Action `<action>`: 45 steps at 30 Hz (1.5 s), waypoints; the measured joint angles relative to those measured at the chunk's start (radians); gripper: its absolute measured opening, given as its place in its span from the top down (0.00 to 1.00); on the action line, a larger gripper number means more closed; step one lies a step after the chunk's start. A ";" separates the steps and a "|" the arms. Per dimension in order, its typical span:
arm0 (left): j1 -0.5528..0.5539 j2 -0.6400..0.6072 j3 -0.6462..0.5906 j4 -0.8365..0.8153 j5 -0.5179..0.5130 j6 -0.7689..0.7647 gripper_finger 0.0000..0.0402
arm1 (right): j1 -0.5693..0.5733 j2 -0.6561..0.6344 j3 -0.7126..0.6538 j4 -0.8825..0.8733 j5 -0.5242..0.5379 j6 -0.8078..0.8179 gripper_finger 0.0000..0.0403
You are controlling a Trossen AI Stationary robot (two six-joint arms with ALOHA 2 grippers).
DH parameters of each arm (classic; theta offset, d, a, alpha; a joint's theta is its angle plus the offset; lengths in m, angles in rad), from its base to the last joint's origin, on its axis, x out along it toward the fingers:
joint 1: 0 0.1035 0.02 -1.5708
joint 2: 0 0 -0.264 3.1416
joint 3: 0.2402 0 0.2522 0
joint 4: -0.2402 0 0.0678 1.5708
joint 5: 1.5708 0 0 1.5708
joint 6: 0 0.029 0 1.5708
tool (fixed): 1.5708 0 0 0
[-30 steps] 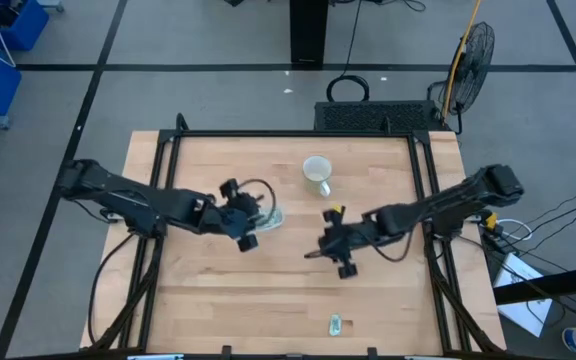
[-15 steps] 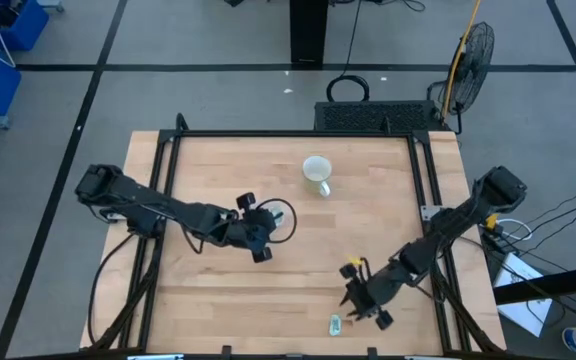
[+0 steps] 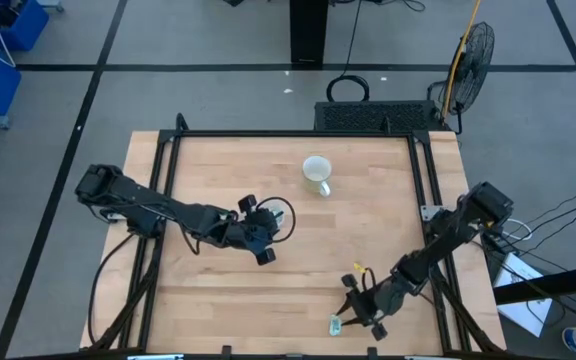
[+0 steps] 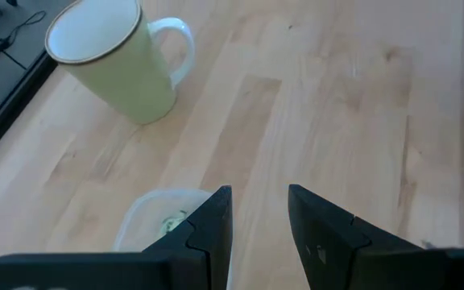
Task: Pick and place Stevia / Truvia into bins
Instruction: Put the white stevia packet into the bin
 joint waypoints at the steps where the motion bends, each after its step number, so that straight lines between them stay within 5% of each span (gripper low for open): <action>1: 0.000 0.000 0.000 0.001 0.001 0.002 0.68 | 0.003 0.010 0.001 -0.006 0.000 0.001 0.71; 18: 0.001 0.000 0.000 0.003 0.006 0.007 0.68 | -0.033 0.136 0.005 0.026 -0.050 0.003 0.72; 29: 0.001 0.000 0.000 0.003 0.006 0.010 0.68 | -0.035 0.135 0.005 0.024 -0.050 -0.030 0.97; 34: 0.001 -0.004 0.006 -0.004 -0.008 0.016 0.68 | -0.067 0.065 0.005 -0.020 -0.013 -0.115 0.97; 42: 0.000 -0.131 0.022 -0.012 -0.151 0.120 0.68 | -0.281 -0.144 0.007 -0.067 0.278 -0.454 0.99; 45: 0.001 -0.200 0.022 -0.059 -0.262 0.187 0.68 | -0.436 -0.142 0.049 -0.065 0.168 -0.455 0.98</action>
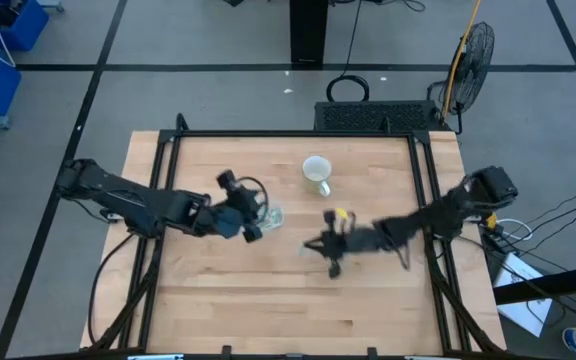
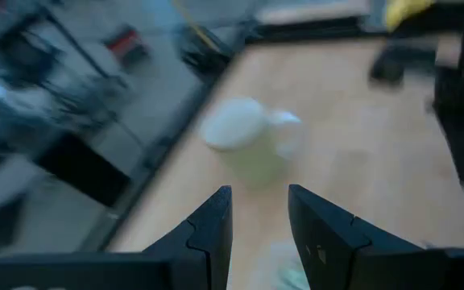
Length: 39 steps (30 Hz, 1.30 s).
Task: Pick and place Stevia / Truvia into bins
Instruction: Put the white stevia packet into the bin, then return to Home Position
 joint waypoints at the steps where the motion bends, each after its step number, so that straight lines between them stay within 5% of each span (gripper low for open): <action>1: 0.002 -0.021 0.001 -0.006 -0.037 0.017 0.68 | -0.053 0.013 0.024 -0.018 -0.069 0.018 0.97; 5: 0.011 -0.083 0.000 -0.049 -0.123 0.038 0.68 | -0.220 0.117 0.169 -0.123 -0.215 0.000 0.97; 15: 0.046 -0.094 -0.001 -0.166 -0.118 0.010 0.68 | -0.379 0.406 0.550 -0.300 -0.221 -0.196 0.98; 22: 0.059 -0.093 -0.016 -0.209 -0.088 -0.035 0.68 | -0.418 0.501 0.611 -0.335 -0.233 -0.182 0.96; 29: 0.059 -0.093 -0.017 -0.240 -0.088 -0.068 0.68 | -0.404 0.503 0.612 -0.370 -0.393 -0.155 0.84; 33: 0.059 -0.093 -0.017 -0.244 -0.088 -0.077 0.68 | -0.387 0.504 0.612 -0.379 -0.368 -0.172 0.78; 39: 0.059 -0.093 -0.017 -0.245 -0.072 -0.091 0.68 | -0.356 0.448 0.611 -0.391 -0.142 -0.299 0.74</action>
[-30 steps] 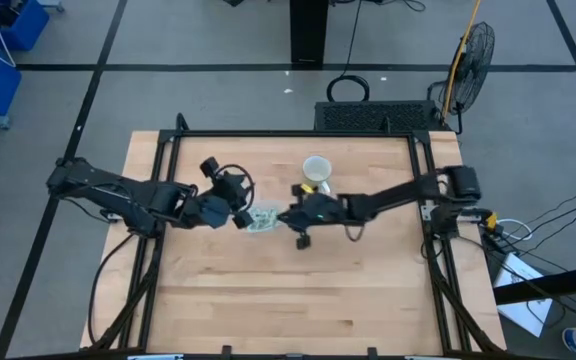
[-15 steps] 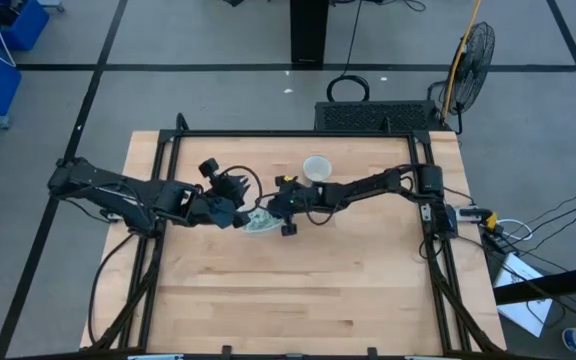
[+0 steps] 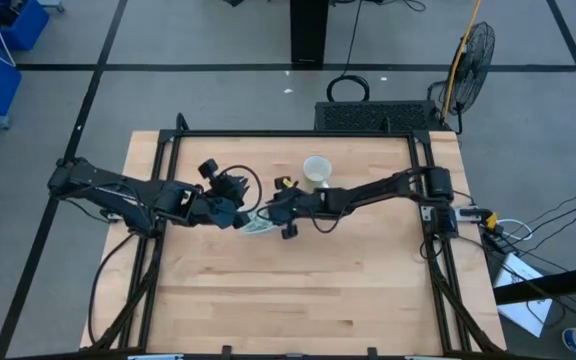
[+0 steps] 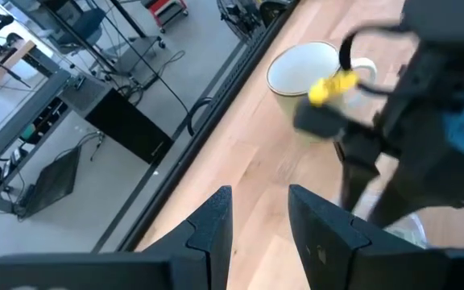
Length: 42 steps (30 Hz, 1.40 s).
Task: Pick and place Stevia / Truvia into bins
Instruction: Return to Home Position
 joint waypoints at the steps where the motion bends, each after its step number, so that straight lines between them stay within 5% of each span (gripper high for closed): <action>1: 0.000 0.000 0.000 0.000 0.000 -0.007 0.68 | 0.003 -0.014 0.000 0.001 0.026 -0.003 0.74; 12: -0.006 -0.002 0.000 -0.045 0.103 -0.041 0.68 | 0.028 -0.292 0.000 -0.363 0.070 0.062 0.74; 15: -0.010 -0.028 0.000 -0.139 0.094 -0.046 0.68 | 0.042 -0.420 0.000 -0.535 0.161 0.104 0.74; 18: -0.009 -0.085 0.000 -0.244 0.048 -0.110 0.68 | 0.059 -0.555 0.000 -0.705 0.248 0.239 0.74; 24: -0.012 -0.273 0.000 -0.468 0.034 -0.209 0.68 | 0.078 -0.819 -0.029 -1.008 0.240 0.588 0.74; 28: -0.050 -0.416 -0.067 -0.475 0.043 -0.237 0.68 | 0.105 -1.006 -0.198 -0.920 0.228 0.642 0.74; 35: -0.139 -0.713 -0.384 -0.147 0.078 -0.187 0.68 | 0.107 -1.347 -0.585 -0.599 0.047 0.630 0.74; 42: -0.147 -0.919 -0.752 0.494 0.387 0.106 0.68 | 0.106 -1.593 -0.816 -0.497 -0.051 0.672 0.74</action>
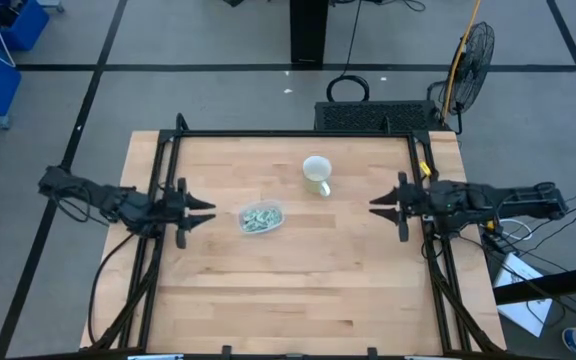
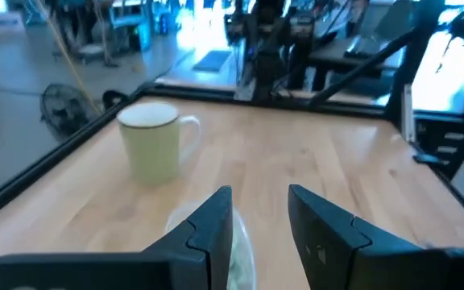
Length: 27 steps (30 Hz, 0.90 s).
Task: Pick and place Stevia / Truvia into bins
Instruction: Return to Home Position
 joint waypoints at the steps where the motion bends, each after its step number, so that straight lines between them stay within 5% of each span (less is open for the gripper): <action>1: 0.004 -0.015 -0.038 0.052 0.009 0.017 0.68 | 0.000 -0.025 -0.021 0.005 -0.001 0.007 0.74; 14: 0.044 -0.081 -0.292 0.333 0.006 -0.010 0.68 | 0.000 -0.198 -0.160 0.018 -0.001 0.034 0.74; 21: 0.044 -0.081 -0.364 0.385 -0.009 -0.017 0.68 | 0.000 -0.227 -0.266 0.168 -0.026 0.030 0.74; 27: 0.047 -0.078 -0.372 0.326 -0.172 0.030 0.68 | 0.000 -0.227 -0.293 0.184 -0.084 0.032 0.74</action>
